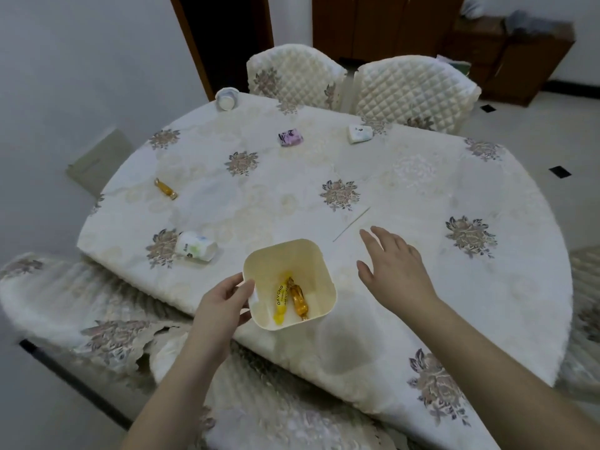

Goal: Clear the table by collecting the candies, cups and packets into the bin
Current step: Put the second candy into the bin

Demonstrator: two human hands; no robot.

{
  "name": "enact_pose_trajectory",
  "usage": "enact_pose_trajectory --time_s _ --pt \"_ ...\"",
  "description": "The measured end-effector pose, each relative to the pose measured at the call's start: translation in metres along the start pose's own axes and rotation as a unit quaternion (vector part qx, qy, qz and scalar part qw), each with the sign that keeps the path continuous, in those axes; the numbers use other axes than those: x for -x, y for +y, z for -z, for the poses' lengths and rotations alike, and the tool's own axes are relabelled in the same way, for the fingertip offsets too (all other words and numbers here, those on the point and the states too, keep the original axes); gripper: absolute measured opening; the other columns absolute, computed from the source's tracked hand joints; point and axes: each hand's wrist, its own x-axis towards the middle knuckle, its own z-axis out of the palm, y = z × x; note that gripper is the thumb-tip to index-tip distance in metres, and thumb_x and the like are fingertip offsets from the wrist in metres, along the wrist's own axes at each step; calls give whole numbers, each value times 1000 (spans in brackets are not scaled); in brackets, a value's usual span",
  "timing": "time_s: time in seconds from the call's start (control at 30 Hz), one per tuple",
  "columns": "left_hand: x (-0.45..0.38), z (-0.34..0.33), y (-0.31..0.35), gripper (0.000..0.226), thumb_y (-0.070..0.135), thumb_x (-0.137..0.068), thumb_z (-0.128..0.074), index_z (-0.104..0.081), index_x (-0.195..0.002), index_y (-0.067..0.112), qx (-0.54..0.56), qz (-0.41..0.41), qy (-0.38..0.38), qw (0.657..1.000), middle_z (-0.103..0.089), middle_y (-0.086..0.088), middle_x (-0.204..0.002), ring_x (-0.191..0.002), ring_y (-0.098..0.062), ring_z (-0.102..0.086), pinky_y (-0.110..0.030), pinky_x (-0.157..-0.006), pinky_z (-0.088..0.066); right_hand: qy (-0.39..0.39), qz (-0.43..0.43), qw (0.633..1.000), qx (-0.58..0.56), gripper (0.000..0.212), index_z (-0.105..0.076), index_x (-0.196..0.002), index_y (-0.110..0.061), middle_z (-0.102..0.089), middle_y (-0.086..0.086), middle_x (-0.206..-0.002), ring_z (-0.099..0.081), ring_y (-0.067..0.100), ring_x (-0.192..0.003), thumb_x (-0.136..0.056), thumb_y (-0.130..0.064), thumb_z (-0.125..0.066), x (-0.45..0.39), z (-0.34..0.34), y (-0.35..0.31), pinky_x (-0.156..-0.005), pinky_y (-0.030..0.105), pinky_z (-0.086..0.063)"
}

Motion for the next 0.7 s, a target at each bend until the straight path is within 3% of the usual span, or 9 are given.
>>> enact_pose_trajectory --time_s 0.13,0.27,0.4,0.6,0.7 --pt "-48 6 -3 32 21 -98 -61 -66 -129 13 -22 5 -41 999 -76 -14 -105 -97 -28 -73 -42 -85 -60 -5 -40 999 2 56 -35 -144 -15 -38 7 -148 -39 27 -131 -93 -37 -47 -20 -20 -11 -101 42 -34" --pt "-88 11 1 33 21 -98 -61 -66 -129 14 -39 5 -74 996 -75 -15 -102 -91 -24 -74 -31 -74 -60 3 -69 997 -24 51 -42 -139 -10 -45 13 -143 -41 31 -129 -94 -32 -50 -42 -44 -23 -103 42 -31" --pt "-115 14 4 32 22 -97 -62 -66 -128 16 -53 10 -95 994 -74 -18 -103 -86 -19 -73 -29 -73 -59 -24 -112 991 -73 49 -41 -138 -8 -47 13 -138 -44 32 -123 -96 -32 -47 -81 -71 -34 -100 41 -32" --pt "-137 16 7 35 23 -97 -62 -64 -131 16 -53 21 -101 993 -72 -20 -107 -87 -18 -73 -23 -68 -57 -53 -235 969 -59 43 -50 -124 -4 -55 15 -120 -52 35 -107 -96 -37 -41 -132 -109 -39 -84 42 -40" --pt "-141 20 8 35 22 -96 -63 -64 -131 18 -40 27 -91 995 -73 -17 -104 -85 -16 -73 -24 -68 -57 -69 -286 952 -79 43 -52 -117 -2 -55 15 -117 -52 34 -107 -95 -38 -43 -152 -124 -38 -87 41 -39"
